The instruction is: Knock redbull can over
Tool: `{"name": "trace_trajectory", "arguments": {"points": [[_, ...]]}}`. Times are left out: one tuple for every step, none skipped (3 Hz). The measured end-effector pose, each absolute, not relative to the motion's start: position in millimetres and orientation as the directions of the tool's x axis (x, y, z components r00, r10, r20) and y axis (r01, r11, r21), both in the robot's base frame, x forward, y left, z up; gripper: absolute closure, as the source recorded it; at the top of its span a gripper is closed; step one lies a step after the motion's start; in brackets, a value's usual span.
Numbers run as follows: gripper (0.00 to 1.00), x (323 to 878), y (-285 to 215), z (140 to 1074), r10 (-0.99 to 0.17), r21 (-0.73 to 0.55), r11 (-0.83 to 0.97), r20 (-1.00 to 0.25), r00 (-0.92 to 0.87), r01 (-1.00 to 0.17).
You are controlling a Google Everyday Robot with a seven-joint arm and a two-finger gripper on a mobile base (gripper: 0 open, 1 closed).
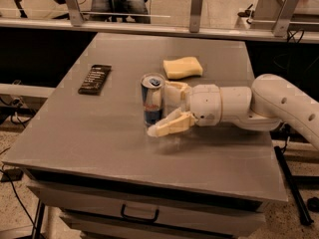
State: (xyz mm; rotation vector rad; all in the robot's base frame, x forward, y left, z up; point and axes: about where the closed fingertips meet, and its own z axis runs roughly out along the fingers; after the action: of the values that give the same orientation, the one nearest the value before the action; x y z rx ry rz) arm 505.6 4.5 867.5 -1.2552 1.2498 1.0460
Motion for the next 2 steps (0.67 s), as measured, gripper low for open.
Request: {"name": "trace_trajectory", "arguments": {"points": [[0.51, 504.8, 7.0, 868.1, -0.094, -0.087, 0.069, -0.992, 0.08, -0.994], [0.72, 504.1, 8.9, 868.5, -0.094, -0.087, 0.066, -0.992, 0.081, -0.994]]}}
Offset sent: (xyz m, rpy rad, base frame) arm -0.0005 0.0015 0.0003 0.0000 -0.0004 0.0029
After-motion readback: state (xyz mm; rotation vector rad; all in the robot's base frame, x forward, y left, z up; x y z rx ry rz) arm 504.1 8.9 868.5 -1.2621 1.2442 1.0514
